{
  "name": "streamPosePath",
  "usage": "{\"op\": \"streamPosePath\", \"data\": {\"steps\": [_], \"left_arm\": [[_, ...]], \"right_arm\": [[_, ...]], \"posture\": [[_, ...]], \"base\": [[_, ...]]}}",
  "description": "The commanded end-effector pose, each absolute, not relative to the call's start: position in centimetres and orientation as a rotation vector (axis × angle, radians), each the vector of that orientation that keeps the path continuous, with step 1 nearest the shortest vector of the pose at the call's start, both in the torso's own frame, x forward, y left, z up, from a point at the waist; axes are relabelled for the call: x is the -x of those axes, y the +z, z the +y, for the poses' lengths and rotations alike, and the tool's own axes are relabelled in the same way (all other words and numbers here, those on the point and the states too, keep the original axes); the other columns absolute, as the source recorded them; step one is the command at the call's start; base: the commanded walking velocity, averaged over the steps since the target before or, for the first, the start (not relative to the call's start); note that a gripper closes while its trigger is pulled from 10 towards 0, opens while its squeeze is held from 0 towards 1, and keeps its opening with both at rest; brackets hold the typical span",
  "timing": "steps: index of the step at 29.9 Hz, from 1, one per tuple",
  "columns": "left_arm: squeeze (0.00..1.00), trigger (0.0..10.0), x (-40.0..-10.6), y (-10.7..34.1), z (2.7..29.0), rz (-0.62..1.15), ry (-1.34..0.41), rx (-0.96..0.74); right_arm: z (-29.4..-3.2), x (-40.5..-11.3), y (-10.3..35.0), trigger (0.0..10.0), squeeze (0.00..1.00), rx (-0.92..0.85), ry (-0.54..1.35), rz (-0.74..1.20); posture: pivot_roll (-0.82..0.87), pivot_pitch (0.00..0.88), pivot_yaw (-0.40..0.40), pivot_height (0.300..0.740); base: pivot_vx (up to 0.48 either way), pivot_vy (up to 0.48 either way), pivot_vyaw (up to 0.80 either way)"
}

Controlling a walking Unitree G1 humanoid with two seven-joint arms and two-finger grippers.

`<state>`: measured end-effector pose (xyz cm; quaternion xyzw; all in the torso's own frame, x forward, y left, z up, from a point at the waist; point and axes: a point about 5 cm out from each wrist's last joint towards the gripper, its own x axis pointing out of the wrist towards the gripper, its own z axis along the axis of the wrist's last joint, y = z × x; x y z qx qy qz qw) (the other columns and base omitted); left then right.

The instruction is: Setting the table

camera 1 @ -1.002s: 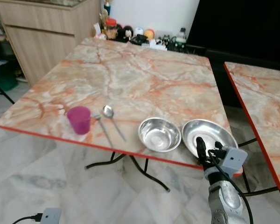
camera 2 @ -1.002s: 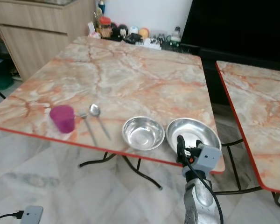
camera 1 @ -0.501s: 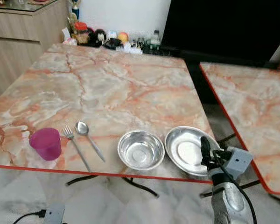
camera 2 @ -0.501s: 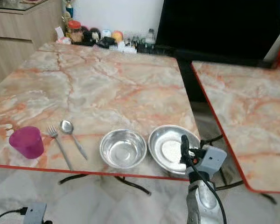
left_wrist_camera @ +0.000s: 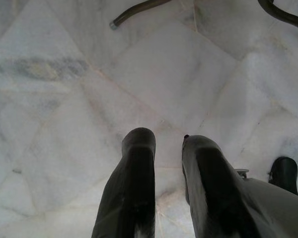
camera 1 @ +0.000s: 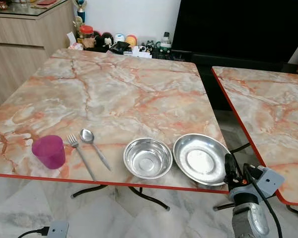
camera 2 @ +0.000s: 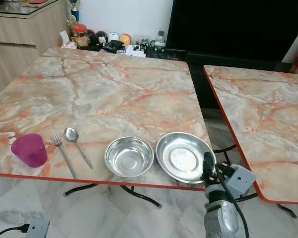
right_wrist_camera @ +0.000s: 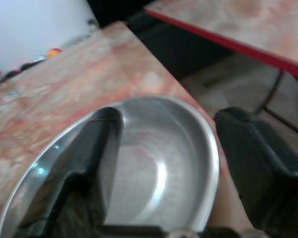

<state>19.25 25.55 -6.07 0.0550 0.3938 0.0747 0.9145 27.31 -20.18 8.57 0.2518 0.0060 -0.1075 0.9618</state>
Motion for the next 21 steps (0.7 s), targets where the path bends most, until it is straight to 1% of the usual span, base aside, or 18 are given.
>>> {"op": "streamPosePath", "data": {"steps": [1,5,8,11,21], "left_arm": [[0.0,10.0,-18.7,-6.4,25.5,0.835,0.146,-0.117],[0.0,10.0,-18.7,-6.4,25.6,0.832,0.144,-0.118],[0.0,10.0,-18.8,-6.3,25.6,0.831,0.142,-0.121],[0.0,10.0,-18.8,-6.3,25.7,0.831,0.14,-0.124],[0.0,10.0,-18.8,-6.3,25.7,0.834,0.136,-0.129]], "right_arm": [[-20.8,-27.5,8.4,10.0,0.0,-0.541,-0.26,0.035],[-21.0,-27.7,8.4,10.0,0.0,-0.6,-0.279,0.05],[-21.1,-27.8,8.3,10.0,0.0,-0.594,-0.276,0.058],[-21.1,-27.9,7.5,10.0,0.0,-0.605,-0.28,0.119],[-20.8,-28.2,6.7,10.0,0.0,-0.602,-0.267,0.175]], "posture": [[0.11,0.097,-0.088,0.74],[0.13,0.1,-0.088,0.74],[0.13,0.102,-0.086,0.74],[0.13,0.103,-0.083,0.74],[0.13,0.099,-0.083,0.74]], "base": [[0.0,0.0,0.0],[0.0,0.0,0.0],[0.0,0.0,0.0],[0.0,0.0,0.0],[0.0,0.0,0.0]]}}
